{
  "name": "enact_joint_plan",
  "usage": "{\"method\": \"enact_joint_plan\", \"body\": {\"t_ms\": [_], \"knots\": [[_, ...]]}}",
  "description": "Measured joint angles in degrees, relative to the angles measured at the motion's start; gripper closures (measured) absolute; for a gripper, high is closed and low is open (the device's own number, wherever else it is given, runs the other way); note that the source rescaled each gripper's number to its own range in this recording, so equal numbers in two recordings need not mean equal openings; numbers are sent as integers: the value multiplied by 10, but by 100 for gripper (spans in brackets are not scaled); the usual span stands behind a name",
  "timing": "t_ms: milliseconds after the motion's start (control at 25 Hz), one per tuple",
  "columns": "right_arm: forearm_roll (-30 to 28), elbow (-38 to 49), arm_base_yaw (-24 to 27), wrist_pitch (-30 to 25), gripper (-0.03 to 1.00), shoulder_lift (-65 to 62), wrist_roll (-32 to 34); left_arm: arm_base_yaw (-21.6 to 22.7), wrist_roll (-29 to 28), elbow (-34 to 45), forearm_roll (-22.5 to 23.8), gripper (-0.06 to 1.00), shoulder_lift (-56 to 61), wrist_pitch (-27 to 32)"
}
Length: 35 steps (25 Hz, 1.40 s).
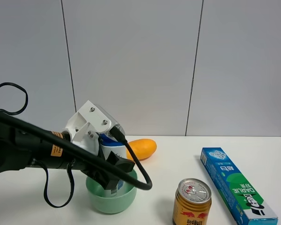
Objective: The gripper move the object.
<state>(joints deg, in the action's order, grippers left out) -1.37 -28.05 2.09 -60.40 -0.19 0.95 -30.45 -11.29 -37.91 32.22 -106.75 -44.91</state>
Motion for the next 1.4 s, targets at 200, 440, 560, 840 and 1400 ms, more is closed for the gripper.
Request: {"method": "enact_joint_plan", "body": {"t_ms": [200, 440, 560, 840, 1400], "knots": [[0, 0, 0, 0, -3, 0, 0, 0, 0, 0, 0, 14, 0, 0], [0, 0, 0, 0, -3, 0, 0, -4, -21, 0, 0, 9, 32, 30], [0, 0, 0, 0, -3, 0, 0, -5, -40, 1, 0, 9, 73, 74], [0, 0, 0, 0, -3, 0, 0, -5, -109, 1, 1, 9, 194, 225], [0, 0, 0, 0, -3, 0, 0, -5, -163, 1, -16, 9, 476, 599]]}}
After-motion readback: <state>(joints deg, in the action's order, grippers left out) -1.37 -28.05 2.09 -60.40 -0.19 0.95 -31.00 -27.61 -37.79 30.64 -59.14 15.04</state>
